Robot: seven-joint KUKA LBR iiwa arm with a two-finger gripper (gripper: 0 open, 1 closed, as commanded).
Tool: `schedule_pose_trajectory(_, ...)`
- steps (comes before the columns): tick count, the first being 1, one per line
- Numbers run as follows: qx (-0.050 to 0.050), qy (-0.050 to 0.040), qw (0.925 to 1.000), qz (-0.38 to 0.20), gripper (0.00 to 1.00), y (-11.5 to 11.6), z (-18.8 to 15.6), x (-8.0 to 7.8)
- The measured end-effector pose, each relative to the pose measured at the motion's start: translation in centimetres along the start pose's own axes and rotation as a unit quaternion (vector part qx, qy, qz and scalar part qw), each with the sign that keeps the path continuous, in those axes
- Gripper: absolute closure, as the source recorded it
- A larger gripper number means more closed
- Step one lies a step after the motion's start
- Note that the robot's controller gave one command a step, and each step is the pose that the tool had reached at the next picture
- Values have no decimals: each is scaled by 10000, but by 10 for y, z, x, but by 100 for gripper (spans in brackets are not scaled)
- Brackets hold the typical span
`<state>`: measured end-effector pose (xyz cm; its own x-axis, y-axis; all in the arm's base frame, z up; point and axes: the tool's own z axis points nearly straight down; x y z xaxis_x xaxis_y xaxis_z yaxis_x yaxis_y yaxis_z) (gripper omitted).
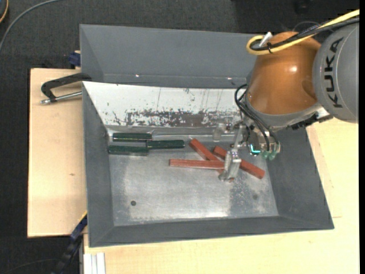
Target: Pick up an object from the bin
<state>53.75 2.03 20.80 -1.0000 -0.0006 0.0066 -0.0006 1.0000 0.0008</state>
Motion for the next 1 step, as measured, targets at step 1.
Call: schedule_pose_trajectory(1, 2, -52, 9963, -859, 0, 29, 139, -60)
